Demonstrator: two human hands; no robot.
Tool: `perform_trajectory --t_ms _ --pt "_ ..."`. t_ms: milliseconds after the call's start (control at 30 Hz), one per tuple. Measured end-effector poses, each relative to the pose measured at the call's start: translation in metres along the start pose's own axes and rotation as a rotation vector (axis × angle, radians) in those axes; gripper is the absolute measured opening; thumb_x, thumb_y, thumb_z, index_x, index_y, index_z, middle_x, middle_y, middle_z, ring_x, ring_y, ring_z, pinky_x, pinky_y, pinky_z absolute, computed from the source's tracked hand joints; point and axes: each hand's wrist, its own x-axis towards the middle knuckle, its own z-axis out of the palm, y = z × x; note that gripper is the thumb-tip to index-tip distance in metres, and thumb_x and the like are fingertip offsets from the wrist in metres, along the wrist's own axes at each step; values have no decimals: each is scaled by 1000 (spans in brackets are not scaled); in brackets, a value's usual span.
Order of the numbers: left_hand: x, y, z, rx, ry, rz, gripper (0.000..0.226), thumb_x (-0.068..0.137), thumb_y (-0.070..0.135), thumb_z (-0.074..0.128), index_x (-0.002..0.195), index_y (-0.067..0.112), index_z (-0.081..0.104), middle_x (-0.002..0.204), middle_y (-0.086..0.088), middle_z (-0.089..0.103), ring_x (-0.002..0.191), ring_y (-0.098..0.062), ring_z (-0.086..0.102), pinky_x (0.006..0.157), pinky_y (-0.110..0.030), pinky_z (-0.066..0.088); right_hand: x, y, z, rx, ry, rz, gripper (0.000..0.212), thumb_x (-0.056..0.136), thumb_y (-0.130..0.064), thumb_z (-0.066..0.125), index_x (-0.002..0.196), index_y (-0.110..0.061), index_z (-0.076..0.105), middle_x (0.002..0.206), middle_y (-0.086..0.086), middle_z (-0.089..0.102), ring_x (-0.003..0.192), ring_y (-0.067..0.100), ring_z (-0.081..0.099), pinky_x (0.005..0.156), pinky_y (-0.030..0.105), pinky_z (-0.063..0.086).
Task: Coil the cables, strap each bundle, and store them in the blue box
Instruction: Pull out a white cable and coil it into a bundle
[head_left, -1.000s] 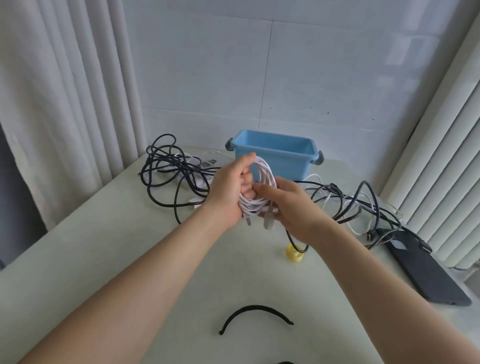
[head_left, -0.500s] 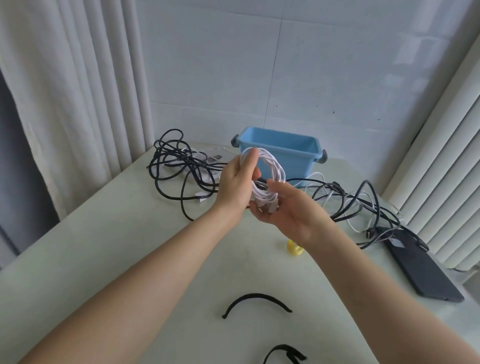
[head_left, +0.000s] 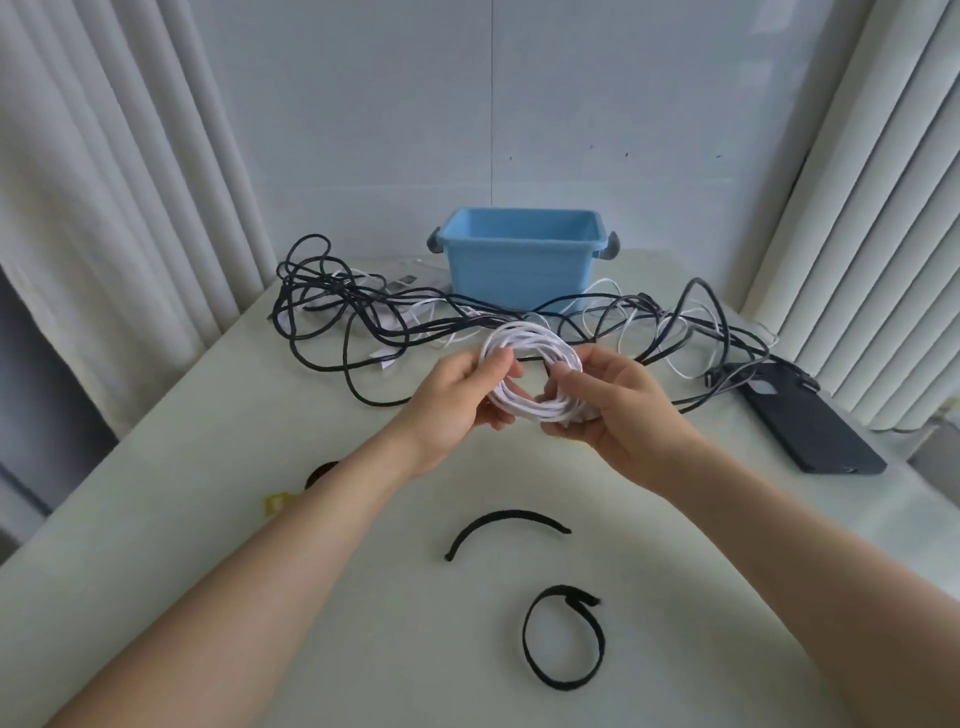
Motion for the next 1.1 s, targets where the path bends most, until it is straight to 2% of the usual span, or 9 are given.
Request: perform_trajectory --t_ms 167,267,333,400,500,633,733,967,1100 --pt "-11 -8 1 85 -106 -66 33 107 27 41 87 7 58 71 0 61 65 -15 54 63 -25 46 -8 7 -5 -101 -76 7 9 101 -6 52 107 -4 57 80 10 57 69 21 62 69 35 57" --pt "-17 -9 -3 189 -155 -147 23 102 35 51 105 14 59 92 -2 60 72 -14 56 69 -29 48 -8 7 -12 -202 -112 0 12 101 -3 50 110 -2 57 78 6 56 69 19 60 69 34 57" --pt "-16 -9 -7 395 -189 -162 40 91 53 65 114 21 58 106 -2 61 72 -10 58 66 -29 49 -6 6 -20 -294 -94 -23 14 101 -4 51 112 0 57 76 4 57 68 17 60 67 32 57" --pt "-16 -5 -13 621 -194 -126 51 76 62 75 106 23 64 99 2 66 68 -9 59 63 -29 49 -4 4 -28 -359 -68 -49 13 101 -6 52 111 -1 59 76 5 58 67 15 60 67 32 57" --pt "-20 1 -21 860 -333 -71 30 74 46 86 83 21 72 78 4 70 62 -5 56 64 -27 48 -1 3 -40 -382 -29 -70 12 101 -5 51 110 -2 59 77 5 58 65 16 61 66 33 57" --pt "-28 -1 -12 987 -528 -65 15 77 29 86 81 26 72 68 12 68 58 -2 56 58 -17 45 3 9 -43 -399 -13 -60 11 101 -6 53 107 -8 62 76 5 59 63 15 62 64 32 57" --pt "-25 -5 -12 957 -465 -30 12 80 22 83 79 26 71 66 17 67 62 -9 60 61 -25 49 2 11 -41 -399 -42 -59 13 101 -6 53 101 -13 64 74 5 60 63 15 62 63 30 56" --pt "-13 -10 -39 707 -154 -124 11 82 13 82 86 16 73 78 -9 75 66 -16 68 71 -34 59 4 8 -49 -390 -50 -59 12 102 -10 53 104 -12 65 76 6 60 66 17 61 62 31 55" --pt "-9 -14 -45 665 -18 -190 3 87 14 77 87 16 75 78 -6 74 64 -16 66 62 -29 55 -2 -4 -52 -339 -175 -46 14 98 -17 55 96 -15 68 78 11 58 66 20 58 58 29 55"
